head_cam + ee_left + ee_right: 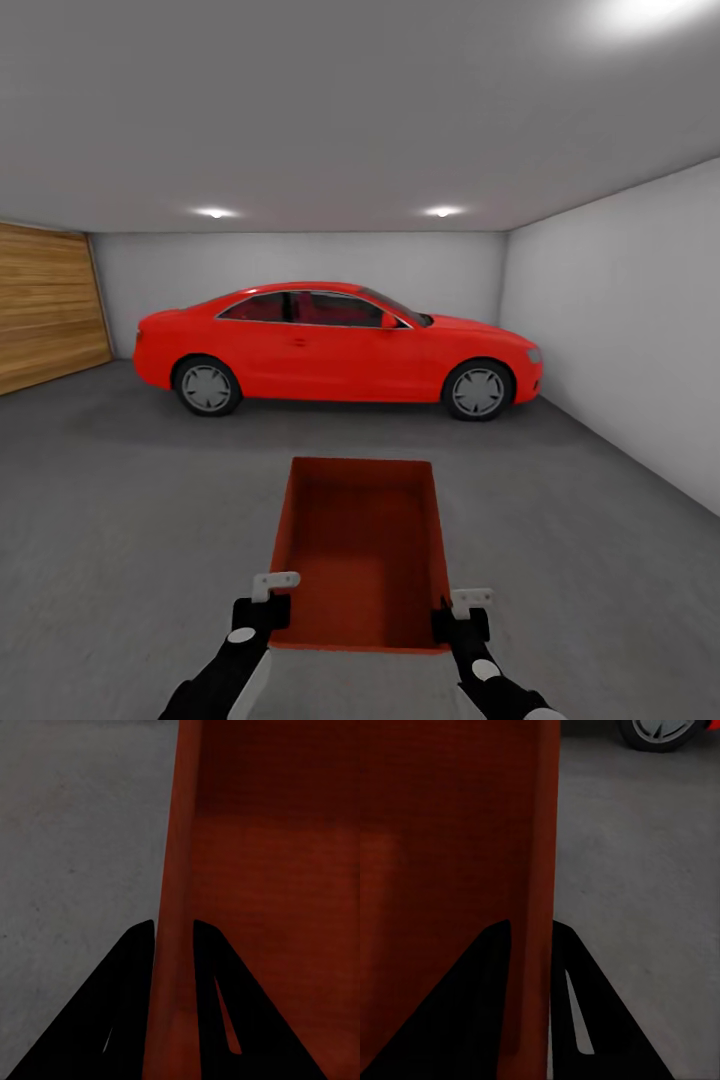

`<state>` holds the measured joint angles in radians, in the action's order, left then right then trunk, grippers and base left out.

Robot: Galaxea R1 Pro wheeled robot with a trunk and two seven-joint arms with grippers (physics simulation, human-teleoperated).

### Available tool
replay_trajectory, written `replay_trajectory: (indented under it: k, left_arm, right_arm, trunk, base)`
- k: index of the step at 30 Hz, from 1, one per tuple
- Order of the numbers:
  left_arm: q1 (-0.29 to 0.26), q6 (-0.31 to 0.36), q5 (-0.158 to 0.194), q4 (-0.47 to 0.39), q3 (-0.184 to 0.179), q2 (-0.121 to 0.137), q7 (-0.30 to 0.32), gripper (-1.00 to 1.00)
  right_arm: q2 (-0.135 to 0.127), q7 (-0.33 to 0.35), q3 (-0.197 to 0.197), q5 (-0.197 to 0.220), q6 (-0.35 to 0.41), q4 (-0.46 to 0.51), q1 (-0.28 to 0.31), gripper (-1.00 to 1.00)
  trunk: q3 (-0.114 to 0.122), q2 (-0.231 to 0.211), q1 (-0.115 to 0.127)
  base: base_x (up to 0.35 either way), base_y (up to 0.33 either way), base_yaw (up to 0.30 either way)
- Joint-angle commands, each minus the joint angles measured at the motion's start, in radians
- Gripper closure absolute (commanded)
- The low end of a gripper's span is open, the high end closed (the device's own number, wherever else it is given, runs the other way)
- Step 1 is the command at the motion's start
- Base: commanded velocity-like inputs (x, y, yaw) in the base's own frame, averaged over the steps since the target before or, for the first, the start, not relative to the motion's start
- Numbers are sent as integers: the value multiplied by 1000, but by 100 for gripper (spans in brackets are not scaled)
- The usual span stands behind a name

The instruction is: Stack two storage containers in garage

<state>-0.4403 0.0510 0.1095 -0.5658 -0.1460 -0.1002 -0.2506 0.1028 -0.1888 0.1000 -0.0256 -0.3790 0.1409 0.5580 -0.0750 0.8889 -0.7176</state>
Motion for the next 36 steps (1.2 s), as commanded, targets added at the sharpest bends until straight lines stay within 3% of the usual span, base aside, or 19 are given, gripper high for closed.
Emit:
replay_trajectory:
  k: [1,36]
  left_arm:
    - [0,6,18,1,-9,2,-15,100]
    - [0,6,18,-1,-9,2,-15,100]
  right_arm:
    - [0,-11,-5,-11,-67,2,2,100]
    - [0,-10,-5,-11,-68,2,2,100]
  trunk:
    - [-2,1,-1]
    - [-2,1,-1]
  base:
    - [322,0,0]
    - [321,0,0]
